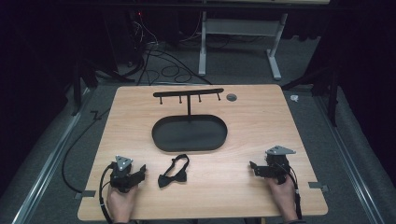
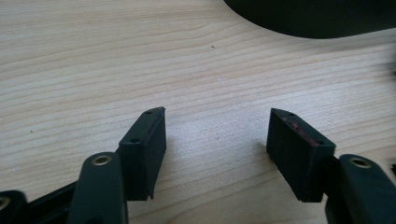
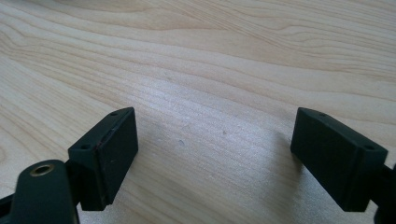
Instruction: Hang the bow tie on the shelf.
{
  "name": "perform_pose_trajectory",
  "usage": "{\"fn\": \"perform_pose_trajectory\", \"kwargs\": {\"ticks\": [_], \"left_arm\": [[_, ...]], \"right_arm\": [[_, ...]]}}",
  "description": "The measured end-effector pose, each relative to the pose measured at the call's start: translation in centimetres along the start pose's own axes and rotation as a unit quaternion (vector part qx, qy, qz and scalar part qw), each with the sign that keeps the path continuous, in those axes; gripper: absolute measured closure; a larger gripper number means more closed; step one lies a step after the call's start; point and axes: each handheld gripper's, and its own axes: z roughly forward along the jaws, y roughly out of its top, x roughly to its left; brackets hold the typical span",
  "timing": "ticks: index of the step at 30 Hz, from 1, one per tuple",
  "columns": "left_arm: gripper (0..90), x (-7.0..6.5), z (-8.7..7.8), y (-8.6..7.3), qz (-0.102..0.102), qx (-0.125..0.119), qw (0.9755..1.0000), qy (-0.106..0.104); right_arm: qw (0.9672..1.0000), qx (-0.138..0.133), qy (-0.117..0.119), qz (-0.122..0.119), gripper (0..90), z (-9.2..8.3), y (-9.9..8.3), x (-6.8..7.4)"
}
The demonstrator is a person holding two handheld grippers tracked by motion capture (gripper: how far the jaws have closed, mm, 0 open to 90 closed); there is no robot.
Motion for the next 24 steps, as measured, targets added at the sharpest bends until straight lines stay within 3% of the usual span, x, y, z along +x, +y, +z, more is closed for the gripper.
{"fn": "perform_pose_trajectory", "kwargs": {"ticks": [16, 24], "left_arm": [[33.0, 0.05, 0.03, 0.01, -0.005, -0.001, 0.9999, -0.009], [33.8, -0.17, 0.06, 0.03, -0.001, 0.0, 1.0, -0.001]], "right_arm": [[1.0, 0.0, 0.0, 0.0, 16.0, 0.0, 0.0, 0.0], [1.0, 0.0, 0.0, -0.001, 16.0, 0.01, 0.0, -0.01]]}}
